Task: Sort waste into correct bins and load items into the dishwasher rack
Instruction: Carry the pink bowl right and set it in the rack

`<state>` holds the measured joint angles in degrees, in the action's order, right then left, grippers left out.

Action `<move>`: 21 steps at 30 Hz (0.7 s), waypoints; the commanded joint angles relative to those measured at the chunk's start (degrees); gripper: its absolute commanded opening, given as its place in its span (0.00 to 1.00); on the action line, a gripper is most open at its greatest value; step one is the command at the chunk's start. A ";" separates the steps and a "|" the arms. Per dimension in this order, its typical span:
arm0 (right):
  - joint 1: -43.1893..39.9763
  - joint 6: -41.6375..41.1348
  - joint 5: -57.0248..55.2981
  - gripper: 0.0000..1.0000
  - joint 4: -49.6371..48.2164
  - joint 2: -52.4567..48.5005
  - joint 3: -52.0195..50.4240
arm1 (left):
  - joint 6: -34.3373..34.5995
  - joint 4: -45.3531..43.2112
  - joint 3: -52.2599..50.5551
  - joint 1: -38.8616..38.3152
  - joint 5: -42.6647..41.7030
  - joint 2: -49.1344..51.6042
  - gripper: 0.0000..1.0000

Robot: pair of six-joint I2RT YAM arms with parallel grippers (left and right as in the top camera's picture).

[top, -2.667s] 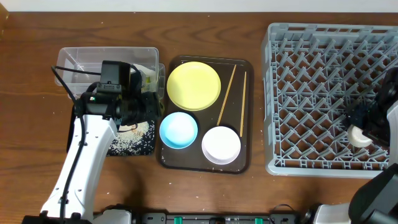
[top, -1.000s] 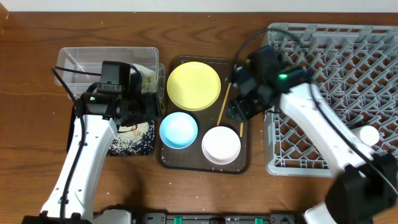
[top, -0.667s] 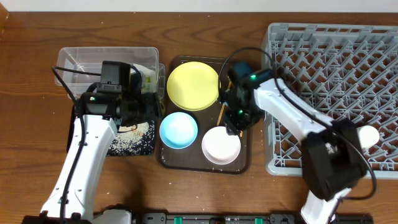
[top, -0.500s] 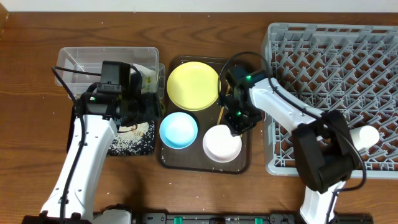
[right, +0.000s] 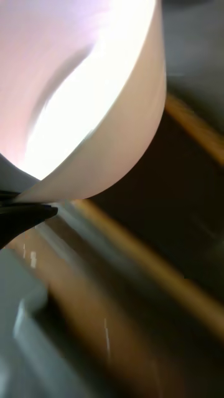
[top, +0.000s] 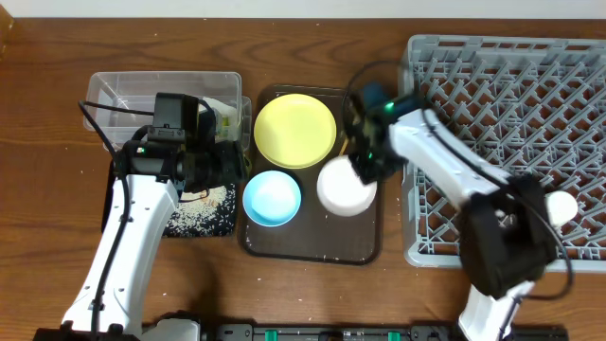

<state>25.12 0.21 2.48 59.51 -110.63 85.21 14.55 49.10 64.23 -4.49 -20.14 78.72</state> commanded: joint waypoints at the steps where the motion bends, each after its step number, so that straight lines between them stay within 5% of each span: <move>1: -2.91 -1.90 -10.51 0.01 -3.08 7.93 4.59 | -0.74 0.17 -0.26 0.31 0.74 -0.48 0.67; 13: -11.52 1.99 -44.92 0.01 -27.91 14.51 4.83 | -0.74 0.15 -0.26 0.31 0.76 -0.48 0.67; 21: -17.99 8.02 -57.51 0.01 -41.24 12.57 4.83 | -0.74 0.17 -0.26 0.31 0.74 -0.48 0.68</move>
<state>9.26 4.73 -46.37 19.97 -97.12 89.69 14.55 49.10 64.23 -4.49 -20.14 78.72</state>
